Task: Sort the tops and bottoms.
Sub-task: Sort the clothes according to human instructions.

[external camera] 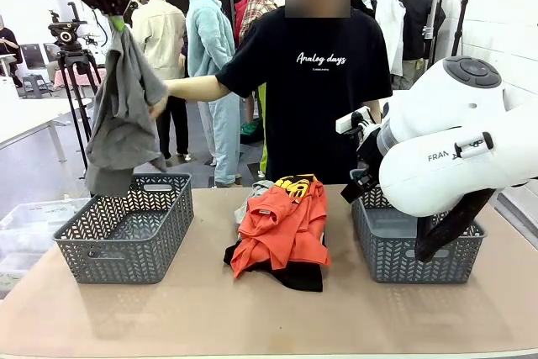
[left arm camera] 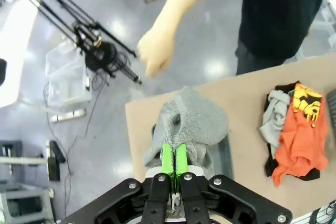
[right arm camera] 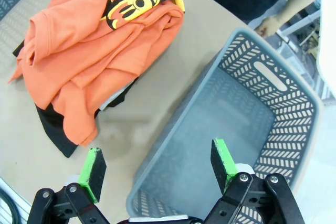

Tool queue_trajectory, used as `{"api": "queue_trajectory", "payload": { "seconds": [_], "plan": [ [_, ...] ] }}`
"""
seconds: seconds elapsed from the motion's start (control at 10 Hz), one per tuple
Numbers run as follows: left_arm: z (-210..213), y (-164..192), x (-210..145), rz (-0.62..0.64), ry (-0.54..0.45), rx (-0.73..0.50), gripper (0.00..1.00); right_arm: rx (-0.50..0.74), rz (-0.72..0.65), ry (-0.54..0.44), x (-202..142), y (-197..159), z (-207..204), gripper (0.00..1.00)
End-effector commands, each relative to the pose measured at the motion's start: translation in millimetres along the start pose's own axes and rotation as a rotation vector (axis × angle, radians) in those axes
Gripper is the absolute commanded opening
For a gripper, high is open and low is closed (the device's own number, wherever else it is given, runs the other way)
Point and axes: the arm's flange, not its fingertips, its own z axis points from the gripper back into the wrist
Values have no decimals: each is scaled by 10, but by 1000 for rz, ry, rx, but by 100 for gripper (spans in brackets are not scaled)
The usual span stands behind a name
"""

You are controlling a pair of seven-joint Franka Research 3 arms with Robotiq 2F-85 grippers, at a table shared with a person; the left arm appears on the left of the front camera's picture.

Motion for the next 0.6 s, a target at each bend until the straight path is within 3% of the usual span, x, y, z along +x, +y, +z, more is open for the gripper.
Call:
{"api": "queue_trajectory", "payload": {
  "seconds": [0.0, 0.2, 0.5],
  "plan": [
    [-277, -227, -362, 29, 107, -12, 0, 1, -2, -6, -1, -3, -5, 100],
    [-704, -269, -673, 83, 211, -21, 0, 1, -2, -6, -1, -3, -5, 100],
    [-1376, -180, -1081, 170, 199, 69, 0, 1, -2, -6, -1, -3, -5, 100]
  ]
}}
